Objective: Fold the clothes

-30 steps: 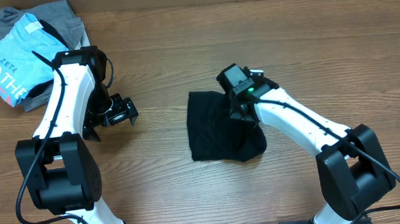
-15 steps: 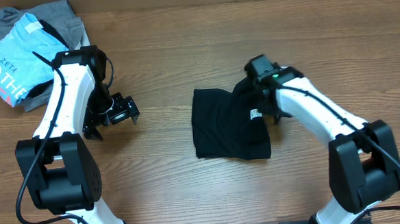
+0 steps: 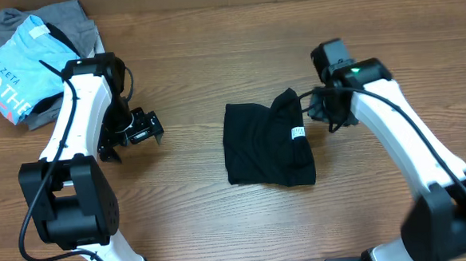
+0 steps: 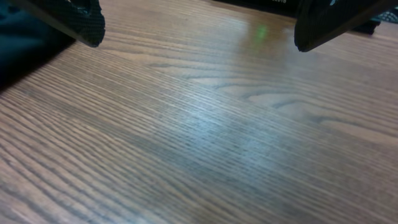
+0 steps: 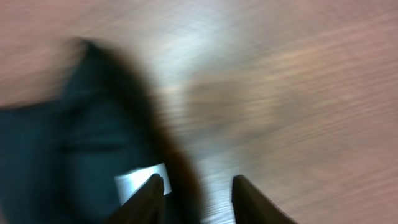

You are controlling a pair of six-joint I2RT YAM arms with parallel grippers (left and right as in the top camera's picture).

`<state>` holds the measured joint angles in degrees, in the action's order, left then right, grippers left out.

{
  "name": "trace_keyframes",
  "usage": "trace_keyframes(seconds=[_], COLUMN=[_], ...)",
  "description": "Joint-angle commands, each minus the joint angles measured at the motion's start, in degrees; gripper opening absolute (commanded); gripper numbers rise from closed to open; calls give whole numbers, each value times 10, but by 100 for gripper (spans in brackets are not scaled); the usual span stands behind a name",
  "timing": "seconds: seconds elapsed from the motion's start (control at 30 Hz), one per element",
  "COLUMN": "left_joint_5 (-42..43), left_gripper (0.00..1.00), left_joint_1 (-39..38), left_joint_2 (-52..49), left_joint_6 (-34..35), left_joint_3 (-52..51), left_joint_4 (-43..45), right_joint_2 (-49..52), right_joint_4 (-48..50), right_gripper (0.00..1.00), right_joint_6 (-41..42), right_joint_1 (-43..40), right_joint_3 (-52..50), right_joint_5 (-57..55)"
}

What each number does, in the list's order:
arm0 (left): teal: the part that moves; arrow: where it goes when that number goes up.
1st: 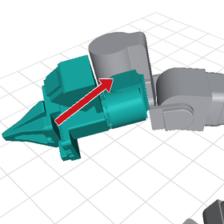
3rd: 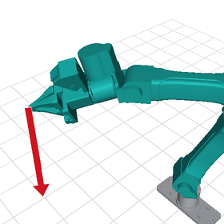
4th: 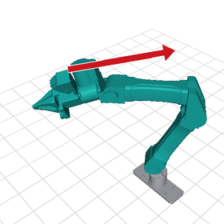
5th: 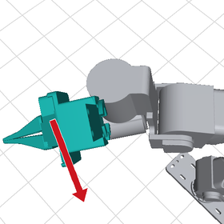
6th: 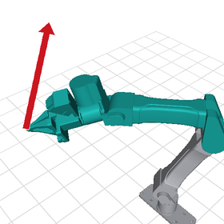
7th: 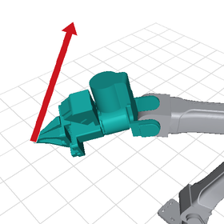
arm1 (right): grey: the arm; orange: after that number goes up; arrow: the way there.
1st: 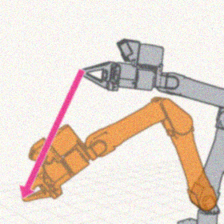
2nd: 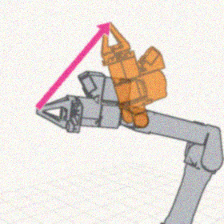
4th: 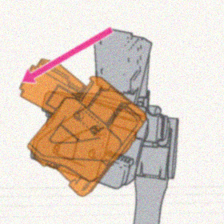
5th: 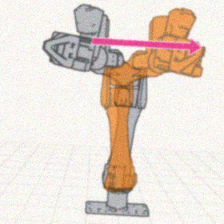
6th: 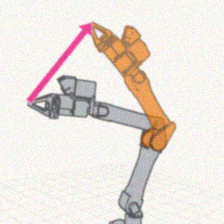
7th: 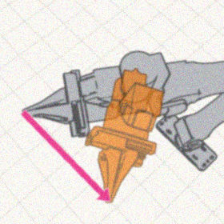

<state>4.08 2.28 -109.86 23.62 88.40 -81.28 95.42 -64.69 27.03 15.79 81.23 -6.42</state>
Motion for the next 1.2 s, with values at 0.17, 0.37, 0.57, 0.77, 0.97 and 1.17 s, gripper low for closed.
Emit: trace_keyframes(seconds=[0.17, 0.37, 0.57, 0.77, 0.97, 1.17], left_joint_5=[20, 19, 19, 19, 19, 19], left_gripper=[100, 100, 100, 100, 100, 100], left_joint_1=[-23, -28, -30, -30, -31, -31], left_joint_2=[9, 9, 9, 9, 9, 9], left_joint_6=[-9, -9, -9, -12, -12, -14], left_joint_3=[-6, -6, -6, -6, -6, -6], left_joint_4=[13, 14, 14, 15, 18, 18], right_joint_2=[-31, 30, 80, 82, 82, 83], right_joint_4=[29, 91, 130, 132, 144, 161], right_gripper=[61, 60, 57, 52, 41, 26], right_joint_6=[-65, -65, -68, -69, -69, -60], right_joint_1=[66, 89, 89, 89, 89, 89], right_joint_3=[-9, -70, -83, -85, -102, -114], right_joint_5=[166, 224, 262, 262, 260, 261])
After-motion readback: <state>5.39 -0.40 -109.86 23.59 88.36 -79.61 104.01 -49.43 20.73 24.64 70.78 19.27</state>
